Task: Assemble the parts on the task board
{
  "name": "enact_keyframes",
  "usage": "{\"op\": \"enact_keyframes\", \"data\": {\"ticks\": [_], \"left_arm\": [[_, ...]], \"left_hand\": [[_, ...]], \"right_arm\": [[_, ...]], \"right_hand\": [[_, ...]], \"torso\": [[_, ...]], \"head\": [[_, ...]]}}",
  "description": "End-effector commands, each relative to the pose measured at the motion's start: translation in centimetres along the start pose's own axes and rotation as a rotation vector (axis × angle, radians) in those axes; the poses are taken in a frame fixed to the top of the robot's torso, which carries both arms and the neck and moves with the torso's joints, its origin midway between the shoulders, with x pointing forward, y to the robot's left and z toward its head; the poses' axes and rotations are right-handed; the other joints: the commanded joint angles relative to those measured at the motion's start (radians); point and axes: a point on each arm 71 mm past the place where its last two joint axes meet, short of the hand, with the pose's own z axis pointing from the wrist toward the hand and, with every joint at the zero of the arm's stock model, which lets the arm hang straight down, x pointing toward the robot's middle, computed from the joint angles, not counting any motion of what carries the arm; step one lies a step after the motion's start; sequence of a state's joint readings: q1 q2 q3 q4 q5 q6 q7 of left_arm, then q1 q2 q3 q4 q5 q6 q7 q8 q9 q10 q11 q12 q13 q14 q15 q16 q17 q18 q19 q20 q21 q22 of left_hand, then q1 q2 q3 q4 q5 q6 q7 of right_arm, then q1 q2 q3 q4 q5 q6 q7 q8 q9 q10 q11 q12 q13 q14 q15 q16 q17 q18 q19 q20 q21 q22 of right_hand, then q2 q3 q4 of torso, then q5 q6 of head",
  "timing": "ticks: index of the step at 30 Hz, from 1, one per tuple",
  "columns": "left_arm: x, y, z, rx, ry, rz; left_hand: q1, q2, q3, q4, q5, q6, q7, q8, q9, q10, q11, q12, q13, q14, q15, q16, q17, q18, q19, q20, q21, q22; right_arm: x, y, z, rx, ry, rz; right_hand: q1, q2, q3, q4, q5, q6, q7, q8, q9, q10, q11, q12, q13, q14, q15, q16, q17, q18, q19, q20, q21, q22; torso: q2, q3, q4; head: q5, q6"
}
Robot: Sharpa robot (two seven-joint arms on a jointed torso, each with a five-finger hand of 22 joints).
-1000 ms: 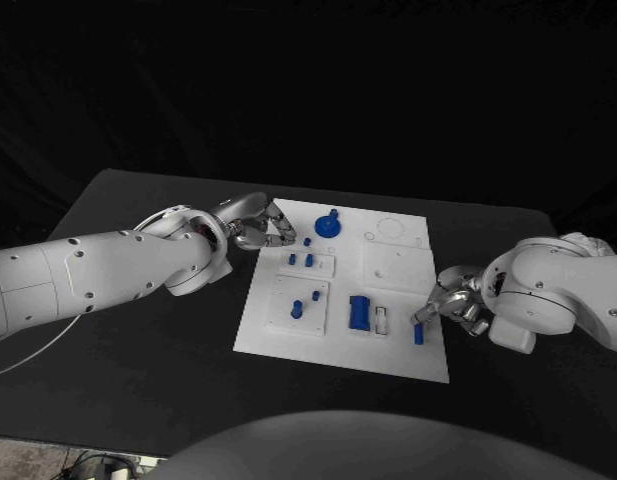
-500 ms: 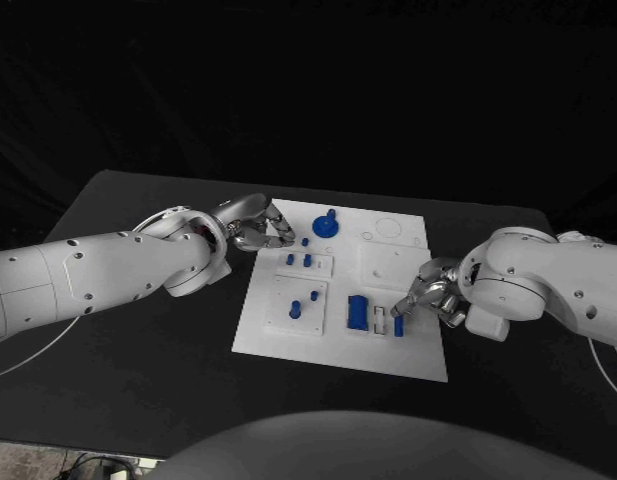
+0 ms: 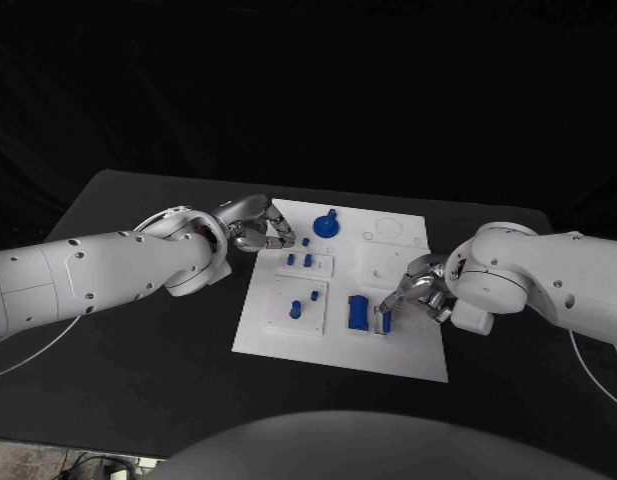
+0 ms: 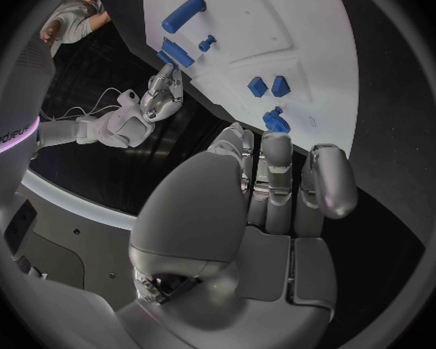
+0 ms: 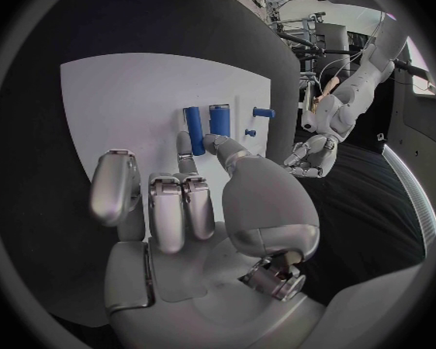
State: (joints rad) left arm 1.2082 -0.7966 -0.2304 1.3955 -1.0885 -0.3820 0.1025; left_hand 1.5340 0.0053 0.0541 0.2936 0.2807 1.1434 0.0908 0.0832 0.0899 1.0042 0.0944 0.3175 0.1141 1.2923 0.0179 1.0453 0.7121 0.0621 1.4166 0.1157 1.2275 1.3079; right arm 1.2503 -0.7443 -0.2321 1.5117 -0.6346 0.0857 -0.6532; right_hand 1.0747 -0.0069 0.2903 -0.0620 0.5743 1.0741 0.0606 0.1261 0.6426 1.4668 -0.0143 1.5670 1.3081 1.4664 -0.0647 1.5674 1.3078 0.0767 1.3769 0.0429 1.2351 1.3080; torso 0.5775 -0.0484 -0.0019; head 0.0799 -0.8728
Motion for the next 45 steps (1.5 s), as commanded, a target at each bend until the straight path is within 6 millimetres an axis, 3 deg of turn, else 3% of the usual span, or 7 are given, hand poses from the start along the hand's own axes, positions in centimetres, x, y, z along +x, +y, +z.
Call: {"op": "enact_keyframes", "data": {"ticks": [1,45], "left_arm": [[0.2,-0.1,0.0,-0.002,0.021,0.001],[0.4,0.0,0.0,-0.017,0.038,-0.002]], "left_hand": [[0.009,0.000,0.007,0.000,0.007,0.005,-0.001,0.003,0.002,0.009,0.000,0.006,-0.001,-0.005,0.001,0.001,-0.001,0.010,-0.001,0.008,-0.005,0.167],[0.012,0.001,0.011,-0.001,0.008,0.005,-0.001,0.003,0.002,0.008,0.000,0.005,-0.003,-0.006,0.001,0.000,-0.003,0.010,-0.001,0.008,-0.005,0.167]], "right_arm": [[0.1,0.2,0.1,-0.010,0.023,0.005],[0.2,0.0,1.2,0.021,0.021,-0.037]], "right_hand": [[-0.009,0.004,0.036,-0.029,-0.007,-0.003,-0.005,0.004,-0.001,0.104,-0.003,0.004,0.263,0.104,-0.006,0.003,0.263,0.006,-0.007,0.000,-0.005,0.152],[-0.020,0.010,0.038,-0.024,-0.057,-0.018,0.000,-0.001,0.001,0.104,0.002,0.004,0.263,0.104,-0.002,0.003,0.263,0.008,-0.014,0.003,-0.017,0.150]], "torso": [[0.000,-0.0005,-0.0010],[0.000,-0.0004,-0.0008]], "head": [[0.000,0.000],[0.001,0.000]]}}
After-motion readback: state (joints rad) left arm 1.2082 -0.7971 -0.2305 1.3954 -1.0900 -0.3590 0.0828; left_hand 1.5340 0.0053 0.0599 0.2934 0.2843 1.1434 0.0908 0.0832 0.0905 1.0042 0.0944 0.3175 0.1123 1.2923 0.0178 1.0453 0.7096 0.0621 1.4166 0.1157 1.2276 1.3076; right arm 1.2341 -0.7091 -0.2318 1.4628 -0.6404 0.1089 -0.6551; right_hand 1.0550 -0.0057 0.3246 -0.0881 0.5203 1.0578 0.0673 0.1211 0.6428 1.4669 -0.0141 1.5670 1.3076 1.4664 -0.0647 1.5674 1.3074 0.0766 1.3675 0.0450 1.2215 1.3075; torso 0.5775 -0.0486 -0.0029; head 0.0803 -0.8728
